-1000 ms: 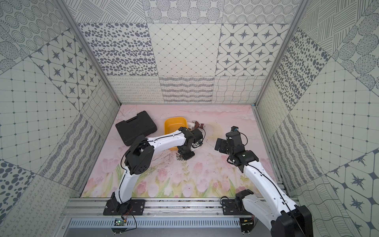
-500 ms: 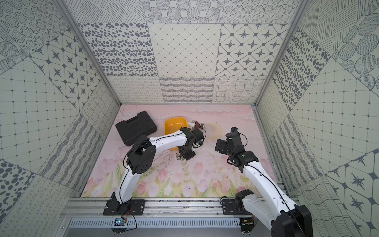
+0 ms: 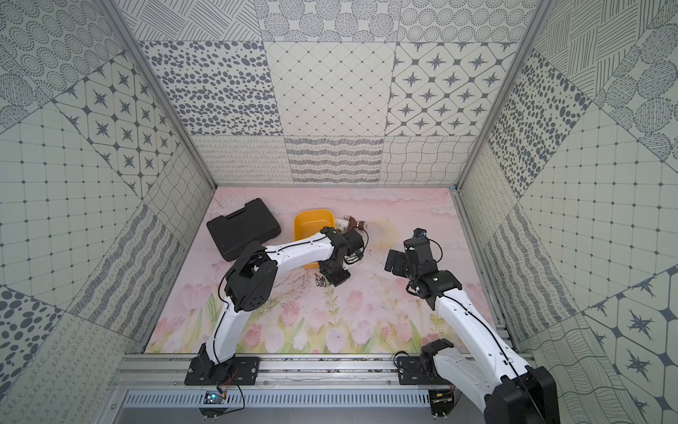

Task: Put the bit on the desktop into the storage box
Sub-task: Pick up the screwdriver bit from the center of the board, then place the screwdriver bit in the storage box.

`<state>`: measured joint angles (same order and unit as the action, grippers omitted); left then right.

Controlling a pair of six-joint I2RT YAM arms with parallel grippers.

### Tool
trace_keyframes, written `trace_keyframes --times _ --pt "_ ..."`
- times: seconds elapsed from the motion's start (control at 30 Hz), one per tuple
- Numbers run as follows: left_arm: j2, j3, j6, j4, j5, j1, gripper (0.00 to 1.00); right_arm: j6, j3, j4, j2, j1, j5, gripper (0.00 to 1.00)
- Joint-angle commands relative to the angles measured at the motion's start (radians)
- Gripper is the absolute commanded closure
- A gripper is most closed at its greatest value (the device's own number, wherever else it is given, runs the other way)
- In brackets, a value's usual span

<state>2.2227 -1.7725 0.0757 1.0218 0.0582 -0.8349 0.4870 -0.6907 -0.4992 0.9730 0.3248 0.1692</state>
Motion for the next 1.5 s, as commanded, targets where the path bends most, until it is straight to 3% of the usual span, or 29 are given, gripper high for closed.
trace_keyframes --times 0.0,0.43,0.7,1.07,1.47 --pt "-0.052 0.007 -0.019 -0.028 -0.063 0.011 0.94 -0.001 0.014 0.034 -0.016 -0.006 0.015 0.03" --pt "-0.209 -0.031 -0.033 -0.034 -0.223 0.051 0.95 -0.001 0.011 0.034 -0.017 -0.007 0.011 0.03" --pt "-0.250 -0.088 -0.019 0.024 -0.164 0.138 0.93 -0.002 0.011 0.033 -0.022 -0.009 0.003 0.03" --pt "-0.162 -0.186 -0.016 0.090 -0.079 0.262 0.94 -0.007 0.011 0.032 -0.036 -0.013 0.002 0.03" --pt "0.072 -0.351 -0.001 0.150 0.050 0.336 0.97 -0.008 0.007 0.033 -0.040 -0.016 -0.008 0.03"
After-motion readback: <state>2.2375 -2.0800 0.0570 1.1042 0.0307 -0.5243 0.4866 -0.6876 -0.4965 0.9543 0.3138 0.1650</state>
